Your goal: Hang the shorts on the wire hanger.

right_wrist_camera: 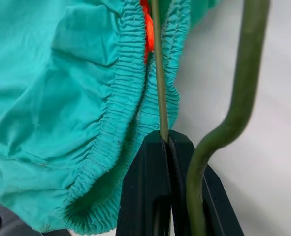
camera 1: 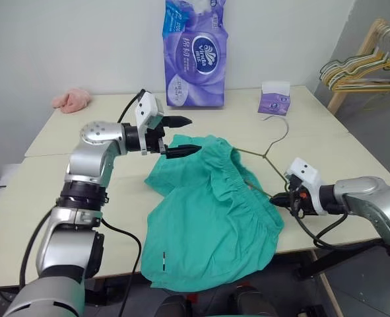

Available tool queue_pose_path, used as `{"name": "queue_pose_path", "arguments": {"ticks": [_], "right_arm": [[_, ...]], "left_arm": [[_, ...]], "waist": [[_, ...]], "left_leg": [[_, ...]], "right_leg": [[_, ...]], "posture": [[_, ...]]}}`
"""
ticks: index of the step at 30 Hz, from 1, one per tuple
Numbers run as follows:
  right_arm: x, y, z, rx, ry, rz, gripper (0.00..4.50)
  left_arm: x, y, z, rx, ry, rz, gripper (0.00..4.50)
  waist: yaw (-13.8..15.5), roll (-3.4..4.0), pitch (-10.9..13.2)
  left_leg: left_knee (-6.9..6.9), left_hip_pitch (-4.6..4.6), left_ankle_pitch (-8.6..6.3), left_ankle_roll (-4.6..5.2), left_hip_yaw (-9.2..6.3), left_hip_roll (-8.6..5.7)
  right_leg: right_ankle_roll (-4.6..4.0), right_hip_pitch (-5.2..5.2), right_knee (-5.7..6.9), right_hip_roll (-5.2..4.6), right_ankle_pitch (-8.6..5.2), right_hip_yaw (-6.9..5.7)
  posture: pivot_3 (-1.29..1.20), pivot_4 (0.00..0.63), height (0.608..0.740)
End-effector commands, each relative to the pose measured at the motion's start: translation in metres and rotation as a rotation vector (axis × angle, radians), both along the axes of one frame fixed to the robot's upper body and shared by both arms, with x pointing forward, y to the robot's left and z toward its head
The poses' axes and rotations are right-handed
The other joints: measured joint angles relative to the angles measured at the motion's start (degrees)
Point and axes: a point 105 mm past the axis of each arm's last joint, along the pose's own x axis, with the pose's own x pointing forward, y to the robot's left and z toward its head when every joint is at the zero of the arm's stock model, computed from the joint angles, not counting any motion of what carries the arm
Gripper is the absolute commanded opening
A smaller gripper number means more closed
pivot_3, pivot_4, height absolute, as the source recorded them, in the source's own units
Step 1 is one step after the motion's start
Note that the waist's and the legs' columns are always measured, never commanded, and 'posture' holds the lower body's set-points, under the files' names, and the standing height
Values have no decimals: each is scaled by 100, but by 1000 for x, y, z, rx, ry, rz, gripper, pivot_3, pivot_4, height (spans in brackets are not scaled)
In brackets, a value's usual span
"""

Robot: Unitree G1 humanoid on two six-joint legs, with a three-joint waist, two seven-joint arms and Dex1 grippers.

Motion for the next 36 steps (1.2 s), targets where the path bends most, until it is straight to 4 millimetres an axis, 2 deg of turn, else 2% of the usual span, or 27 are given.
{"name": "queue_pose_path", "arguments": {"ticks": [1, 5, 12, 15, 22, 23, 27, 36], "right_arm": [[-2, 9, 12, -51, -87, 93, 0], [-6, 19, 14, -81, -125, 167, 0], [-11, 32, 21, -105, -178, 246, 0], [-13, 35, 24, -108, -191, 268, 0], [-14, 38, 29, -95, -208, 283, 0], [-14, 38, 30, -94, -211, 286, 0], [-16, 41, 31, -89, -216, 296, 0], [-19, 46, 34, -84, -248, 338, 0]], "left_arm": [[-11, -6, 4, 133, -35, -143, 4484], [-19, -11, -17, 287, -43, -261, 4484], [-20, -21, -42, 316, -5, -323, 4484], [-17, -23, -46, 318, 2, -321, 4484], [-17, -14, -62, 372, 42, -330, 4484], [-16, -14, -62, 363, 51, -324, 4088], [-16, -17, -63, 334, 73, -323, 3121], [-22, -24, -69, 297, 121, -345, 342]], "waist": [[-1, 0, 0], [-4, 1, 0], [-16, 0, 0], [-16, 0, 0], [-21, 0, 0], [-22, 0, 0], [-32, 0, 0], [-81, 0, 0]], "left_leg": [[0, 0, 0, 0, 0, 0], [0, 0, 0, 0, 0, 1], [3, -3, 0, 1, 0, 1], [2, -4, 0, 1, 0, 1], [3, -6, 0, 1, 0, 1], [3, -6, 0, 1, 0, 1], [3, -6, 0, 2, 0, 1], [4, -13, 0, 2, 0, 1]], "right_leg": [[0, 0, 0, 0, 0, -1], [0, 0, -1, 0, -1, -1], [0, -2, 0, 0, -1, 0], [0, -4, 1, 0, -1, -1], [0, -7, 2, 0, -1, -1], [0, -7, 2, 0, -1, -1], [0, -8, 3, 0, -1, -2], [0, -15, 7, 0, -1, -1]], "posture": [[-143, 56, 740], [-153, 54, 740], [-167, 50, 740], [-172, 49, 740], [-181, 49, 740], [-181, 49, 740], [-181, 49, 740], [-188, 44, 740]]}}
